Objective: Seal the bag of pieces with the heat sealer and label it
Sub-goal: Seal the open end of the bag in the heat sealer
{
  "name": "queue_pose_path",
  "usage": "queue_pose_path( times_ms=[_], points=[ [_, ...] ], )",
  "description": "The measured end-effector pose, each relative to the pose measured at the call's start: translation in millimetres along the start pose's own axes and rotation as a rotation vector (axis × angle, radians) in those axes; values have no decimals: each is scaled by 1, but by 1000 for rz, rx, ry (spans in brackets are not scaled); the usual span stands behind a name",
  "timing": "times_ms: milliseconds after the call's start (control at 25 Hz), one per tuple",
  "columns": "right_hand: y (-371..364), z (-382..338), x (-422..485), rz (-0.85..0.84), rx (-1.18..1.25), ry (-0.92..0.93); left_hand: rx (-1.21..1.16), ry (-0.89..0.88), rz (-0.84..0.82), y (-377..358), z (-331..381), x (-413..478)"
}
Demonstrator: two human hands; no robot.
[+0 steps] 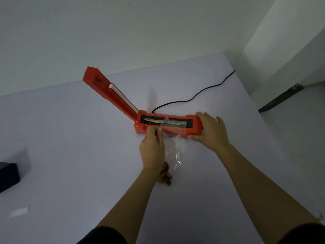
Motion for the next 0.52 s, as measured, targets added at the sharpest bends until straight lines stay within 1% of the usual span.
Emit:
queue_pose_path(
  times_ms=[280,360,440,520],
  points=[
    [-1,2,-1,-15,17,-9,46,-175,-19,-8,8,-15],
    [0,3,-1,-17,11,-13,28,-218,-3,-5,12,-20],
    [0,4,-1,-12,14,-9,-49,-171,3,0,11,-21],
    [-1,3,0,-10,14,2,-119,-33,-45,-1,2,-19]
  ],
)
Point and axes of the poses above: each hand's wrist, its own x-axis towards the middle knuckle, its own y-axis out of the back of the hand, z = x × y, the point moved 8 cm from there along x, towards the middle knuckle, and after that the axes turned 8 degrees about x, right-handed, at the moved point
